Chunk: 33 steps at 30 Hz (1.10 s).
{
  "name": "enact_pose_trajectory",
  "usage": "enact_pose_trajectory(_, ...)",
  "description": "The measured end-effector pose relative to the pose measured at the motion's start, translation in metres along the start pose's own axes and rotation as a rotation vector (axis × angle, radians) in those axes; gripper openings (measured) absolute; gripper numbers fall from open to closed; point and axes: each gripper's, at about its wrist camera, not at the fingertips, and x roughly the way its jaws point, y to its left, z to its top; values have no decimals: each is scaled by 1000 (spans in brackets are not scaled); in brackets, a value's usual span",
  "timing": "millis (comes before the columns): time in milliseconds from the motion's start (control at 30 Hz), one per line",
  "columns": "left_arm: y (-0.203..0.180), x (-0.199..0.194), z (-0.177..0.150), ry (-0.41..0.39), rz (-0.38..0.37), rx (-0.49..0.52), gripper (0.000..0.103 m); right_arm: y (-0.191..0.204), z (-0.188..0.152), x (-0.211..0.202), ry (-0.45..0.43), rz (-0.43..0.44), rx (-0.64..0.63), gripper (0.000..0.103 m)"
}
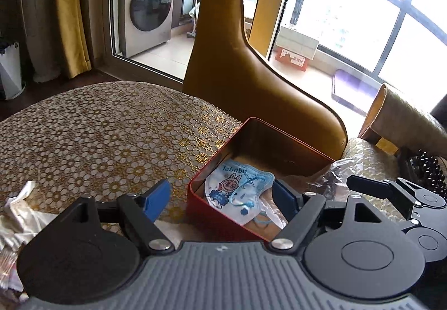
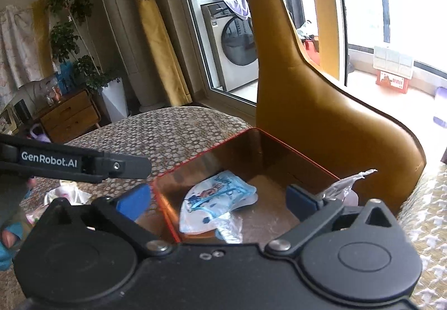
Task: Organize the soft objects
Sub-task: 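Open both tools over the red box and withdraw them, then reach the right tool to the white gauze cloth and close on it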
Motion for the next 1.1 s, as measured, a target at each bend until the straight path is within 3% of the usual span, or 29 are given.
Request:
enact_pose_trajectory(467, 13, -88, -29, -78, -8, 22, 85, 46, -6, -55, -22, -40, -15, 103)
enact_pose_trajectory(667, 27, -130, -49, -111, 42, 74, 88, 73, -11, -77, -37, -27, -35, 103)
enact_pose_trajectory(767, 38, -149, -61, -130, 53, 83, 101, 85, -13, -88, -50, -19, -46, 103)
enact_pose_trajectory(1100, 98, -202, -94, -170, 47, -3, 103, 132, -25, -108, -84, 18, -91, 103)
